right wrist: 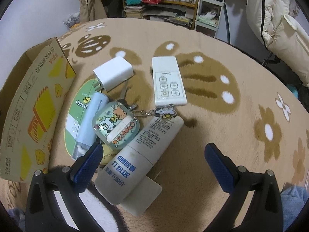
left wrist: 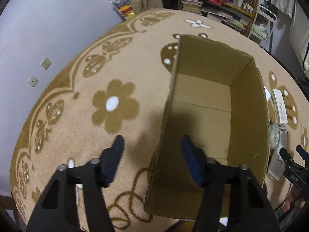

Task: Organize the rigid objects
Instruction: 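Grip the cardboard box wall with the left tool while the right tool approaches the items, then grasp the white TV remote with the right tool and drop it into the box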

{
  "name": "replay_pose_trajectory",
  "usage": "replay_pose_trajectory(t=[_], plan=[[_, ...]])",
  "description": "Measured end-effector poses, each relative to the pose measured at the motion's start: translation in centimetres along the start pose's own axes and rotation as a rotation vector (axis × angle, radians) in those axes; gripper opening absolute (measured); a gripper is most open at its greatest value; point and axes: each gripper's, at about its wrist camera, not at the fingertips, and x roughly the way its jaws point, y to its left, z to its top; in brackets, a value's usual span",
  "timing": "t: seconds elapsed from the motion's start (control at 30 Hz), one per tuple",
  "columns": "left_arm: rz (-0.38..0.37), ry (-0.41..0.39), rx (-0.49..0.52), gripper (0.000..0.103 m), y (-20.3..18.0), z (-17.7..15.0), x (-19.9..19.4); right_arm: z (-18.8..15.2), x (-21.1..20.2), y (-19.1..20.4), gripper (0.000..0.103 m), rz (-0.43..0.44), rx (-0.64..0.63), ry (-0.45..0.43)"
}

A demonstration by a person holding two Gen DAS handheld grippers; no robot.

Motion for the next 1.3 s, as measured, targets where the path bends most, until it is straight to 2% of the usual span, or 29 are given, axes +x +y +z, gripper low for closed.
replay_pose_trajectory(t=[0.07, 0.23, 0.37, 0.43, 0.6, 0.97, 1.17, 1.2, 1.23, 1.3], plan=[[0.001, 0.003, -0.002, 0.048, -0.2, -0.3, 0.1, -0.1, 0.2, 0.0, 0.103, -0.007, -0.006, 0.01], [-0.014, 0.038, -0.009, 0.026, -0.4, -0.3, 0.6, -0.1, 0.5, 0.1, 0.103, -0.011, -0.004, 0.007], [-0.027, 0.064, -0.045, 0.019, 0.0, -0.5, 0.9, -0.2, 0.8, 0.1, 0.103, 0.0, 0.006, 0.023], [-0.022, 0.077, -0.048, 0.012, 0.2, -0.7, 1.0, -0.4, 1.2, 0.2, 0.103, 0.009, 0.009, 0.042], [-0.043, 0.081, -0.061, 0.01, 0.5, -0.8, 0.8, -0.7, 2.0, 0.8, 0.103, 0.004, -0.014, 0.059], [-0.029, 0.081, -0.061, 0.01, 0.5, -0.7, 1.0, -0.7, 2.6, 0.9, 0.103, 0.005, -0.014, 0.074], [-0.024, 0.082, -0.055, 0.011, 0.5, -0.8, 1.0, -0.5, 2.7, 0.9, 0.08, 0.056, 0.021, 0.07], [-0.022, 0.082, -0.054, 0.011, 0.4, -0.8, 1.0, -0.4, 2.6, 1.0, 0.073, 0.067, 0.022, 0.067], [-0.021, 0.082, -0.055, 0.011, 0.4, -0.8, 1.0, -0.4, 2.6, 1.0, 0.061, 0.081, 0.022, 0.066], [-0.025, 0.085, -0.066, 0.011, 0.6, -0.7, 1.0, -0.3, 2.4, 1.3, 0.05, 0.111, 0.02, 0.069]])
